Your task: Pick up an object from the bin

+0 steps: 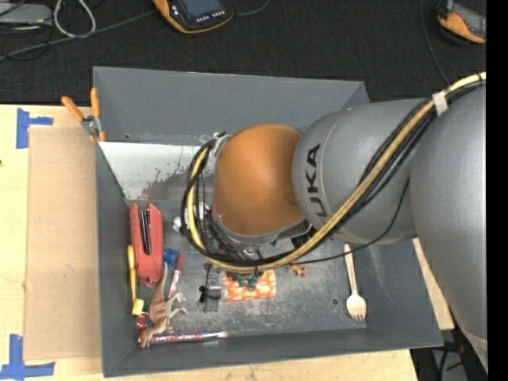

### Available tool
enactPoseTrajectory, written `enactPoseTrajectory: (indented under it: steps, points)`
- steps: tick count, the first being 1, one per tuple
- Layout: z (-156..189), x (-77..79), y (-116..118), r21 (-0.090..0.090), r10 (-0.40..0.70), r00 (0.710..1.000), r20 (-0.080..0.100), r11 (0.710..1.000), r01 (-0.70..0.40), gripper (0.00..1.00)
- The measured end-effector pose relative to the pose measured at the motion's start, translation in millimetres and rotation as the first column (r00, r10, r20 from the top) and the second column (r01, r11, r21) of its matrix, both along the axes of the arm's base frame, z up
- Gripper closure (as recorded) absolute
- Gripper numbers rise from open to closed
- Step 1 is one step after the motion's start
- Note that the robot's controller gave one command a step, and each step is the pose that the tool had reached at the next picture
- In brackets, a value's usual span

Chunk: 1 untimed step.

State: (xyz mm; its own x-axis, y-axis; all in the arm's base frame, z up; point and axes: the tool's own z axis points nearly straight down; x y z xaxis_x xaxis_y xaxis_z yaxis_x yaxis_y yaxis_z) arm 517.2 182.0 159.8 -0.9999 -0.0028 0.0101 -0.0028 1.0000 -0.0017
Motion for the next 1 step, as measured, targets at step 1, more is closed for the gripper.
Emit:
enactPoseTrajectory:
  steps: [1]
  points:
    - [3.9,2.3,-1.3,0.001,-0.006,1.0,0.007,1.0,0.006,0.0]
